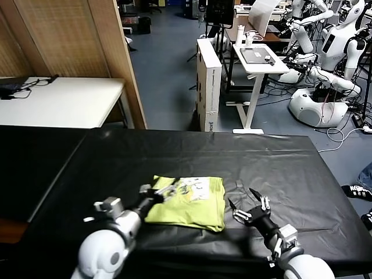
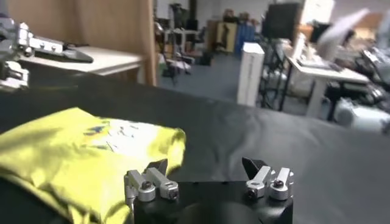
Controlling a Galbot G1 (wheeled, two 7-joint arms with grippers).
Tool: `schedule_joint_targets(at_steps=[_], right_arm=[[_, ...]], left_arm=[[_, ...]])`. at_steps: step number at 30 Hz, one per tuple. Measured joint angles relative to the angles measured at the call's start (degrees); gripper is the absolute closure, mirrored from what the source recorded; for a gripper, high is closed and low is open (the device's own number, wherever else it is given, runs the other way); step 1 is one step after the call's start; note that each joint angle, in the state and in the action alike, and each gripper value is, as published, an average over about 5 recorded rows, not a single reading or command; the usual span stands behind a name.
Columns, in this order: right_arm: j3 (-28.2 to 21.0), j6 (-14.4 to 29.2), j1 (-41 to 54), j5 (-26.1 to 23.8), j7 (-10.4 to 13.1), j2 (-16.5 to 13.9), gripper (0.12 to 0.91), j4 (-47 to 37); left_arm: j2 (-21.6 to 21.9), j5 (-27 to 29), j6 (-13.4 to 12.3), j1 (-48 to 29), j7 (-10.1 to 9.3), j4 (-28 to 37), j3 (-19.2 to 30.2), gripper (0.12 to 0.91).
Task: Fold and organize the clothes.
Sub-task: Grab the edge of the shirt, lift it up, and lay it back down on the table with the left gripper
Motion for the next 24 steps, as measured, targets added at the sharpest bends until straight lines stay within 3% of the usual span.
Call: schedule_joint_targets(at_steps=[6, 10, 17, 24], right_arm=[[1.03, 0.43, -1.15, 1.28, 1.0, 0.03, 0.118, 0.73], [1.22, 0.84, -1.17, 1.32, 1.61, 0.28, 0.118, 0.32], [1.95, 1.01, -2.25, 1.39, 1.39, 0.18, 0.118, 0.92], [2.33, 1.02, -2.88, 1.37, 1.32, 0.1, 0.118, 1.31]], left_arm=[[-0.66, 5.12, -8.33, 3.23, 0.78, 2.59, -1.75, 0.123], [-2.47, 7.14, -11.95, 3.77, 0.72, 4.97, -2.01, 0.123], [-4.97, 7.87, -14.51, 4.01, 0.54, 9.0, -2.43, 0.123], [-7.45, 7.75, -15.17, 5.19, 0.53, 10.94, -1.94, 0.123]])
